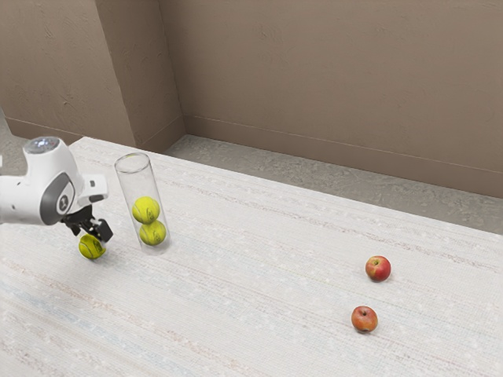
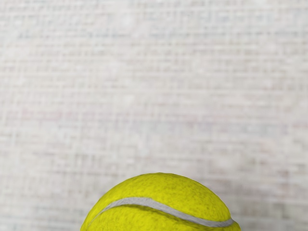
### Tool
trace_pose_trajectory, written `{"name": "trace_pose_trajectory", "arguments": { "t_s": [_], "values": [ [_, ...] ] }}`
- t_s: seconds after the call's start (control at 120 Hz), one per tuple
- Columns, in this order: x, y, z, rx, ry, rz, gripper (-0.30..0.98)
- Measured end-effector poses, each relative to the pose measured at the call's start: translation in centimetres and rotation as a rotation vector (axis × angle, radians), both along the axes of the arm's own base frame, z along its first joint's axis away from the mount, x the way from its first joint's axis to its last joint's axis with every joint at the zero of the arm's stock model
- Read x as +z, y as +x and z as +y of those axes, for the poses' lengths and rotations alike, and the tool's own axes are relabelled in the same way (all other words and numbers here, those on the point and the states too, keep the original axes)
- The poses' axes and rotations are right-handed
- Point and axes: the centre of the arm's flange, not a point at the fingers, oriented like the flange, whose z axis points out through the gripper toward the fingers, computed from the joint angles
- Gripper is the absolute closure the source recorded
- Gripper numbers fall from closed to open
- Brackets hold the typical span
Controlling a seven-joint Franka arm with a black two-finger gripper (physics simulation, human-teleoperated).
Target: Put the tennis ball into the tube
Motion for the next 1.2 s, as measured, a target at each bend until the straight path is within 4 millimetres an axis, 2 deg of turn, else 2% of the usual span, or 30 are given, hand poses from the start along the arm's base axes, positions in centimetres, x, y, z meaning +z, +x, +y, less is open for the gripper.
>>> {"name": "trace_pose_trajectory", "arguments": {
  "t_s": [0.2,0.4,0.6,0.783,0.833,0.9,1.025,1.1,1.2],
  "values": [
    [-1.9,-0.2,0.5,-0.004,-0.008,0.027,0.01],
    [-2.6,-0.2,0.4,-0.02,-0.009,0.033,0.23],
    [-2.5,-0.1,0.5,-0.032,-0.001,0.026,0.31],
    [-0.9,-0.3,0.3,-0.036,0.005,0.003,0.39],
    [0.4,-0.8,-0.1,-0.039,0.003,-0.013,0.41],
    [3.8,-1.0,-0.8,-0.045,0.003,-0.052,0.43],
    [12.8,-1.8,-3.1,-0.067,-0.001,-0.128,0.45],
    [17.5,-2.3,-4.9,-0.076,-0.008,-0.139,0.44],
    [22.7,-0.9,-8.0,-0.102,-0.015,-0.119,0.43]
  ]
}}
